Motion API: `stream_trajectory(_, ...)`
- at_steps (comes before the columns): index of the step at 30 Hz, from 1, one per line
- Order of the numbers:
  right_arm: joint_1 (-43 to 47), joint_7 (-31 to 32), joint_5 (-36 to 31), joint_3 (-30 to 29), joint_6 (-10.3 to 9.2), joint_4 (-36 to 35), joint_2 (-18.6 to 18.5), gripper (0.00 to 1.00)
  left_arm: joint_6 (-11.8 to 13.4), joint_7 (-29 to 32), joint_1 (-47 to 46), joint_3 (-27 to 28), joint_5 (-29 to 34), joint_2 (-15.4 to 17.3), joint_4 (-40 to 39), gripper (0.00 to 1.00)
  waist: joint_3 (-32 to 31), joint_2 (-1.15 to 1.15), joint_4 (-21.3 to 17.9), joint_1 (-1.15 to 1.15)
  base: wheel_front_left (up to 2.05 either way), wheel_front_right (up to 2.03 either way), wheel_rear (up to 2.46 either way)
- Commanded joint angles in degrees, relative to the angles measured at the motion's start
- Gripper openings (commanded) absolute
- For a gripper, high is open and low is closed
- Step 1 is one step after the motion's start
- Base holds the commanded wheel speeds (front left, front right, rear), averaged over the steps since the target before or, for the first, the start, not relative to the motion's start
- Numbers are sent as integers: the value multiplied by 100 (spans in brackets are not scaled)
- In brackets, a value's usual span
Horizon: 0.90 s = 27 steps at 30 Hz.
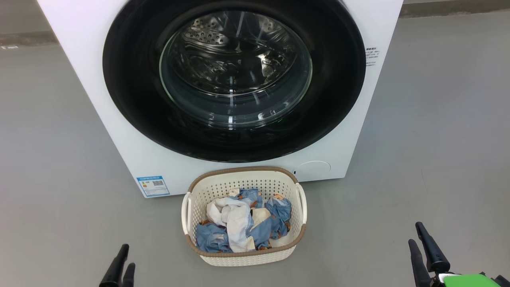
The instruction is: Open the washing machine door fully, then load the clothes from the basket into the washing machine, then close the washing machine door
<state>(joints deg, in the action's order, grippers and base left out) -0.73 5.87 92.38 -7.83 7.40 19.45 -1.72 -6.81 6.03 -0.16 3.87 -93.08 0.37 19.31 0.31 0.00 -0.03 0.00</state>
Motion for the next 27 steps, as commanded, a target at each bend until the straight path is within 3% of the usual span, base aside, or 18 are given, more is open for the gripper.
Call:
stream_trajectory(1, -135, -58, 15, 8, 0, -175, -37, 100, -18, -59, -174, -10, 31, 70, -135, 100, 0, 0, 0, 4, 0, 0, 0)
stream_trajectory(5, -113, -108, 20, 11, 0, -218, -39, 100, -19, -109, -170, -43, 54, 74, -143, 100, -16, 0, 2, 13, 0, 0, 0)
stream_trajectory(9, -81, -176, 3, 20, 1, -287, -41, 100, -21, -177, -161, -77, 104, 80, -167, 100, -3, 0, 4, 1, 0, 0, 0)
stream_trajectory(16, -56, -292, -210, 35, 1, -408, -46, 100, -24, -295, -167, -103, 286, 91, -213, 100, 16, 0, 8, 0, 0, 0, 0)
stream_trajectory(27, -36, -494, -1296, 4, 2, -696, -54, 100, -29, -498, -162, -100, 1059, 109, -323, 100, 41, 0, 16, 0, 0, 0, 0)
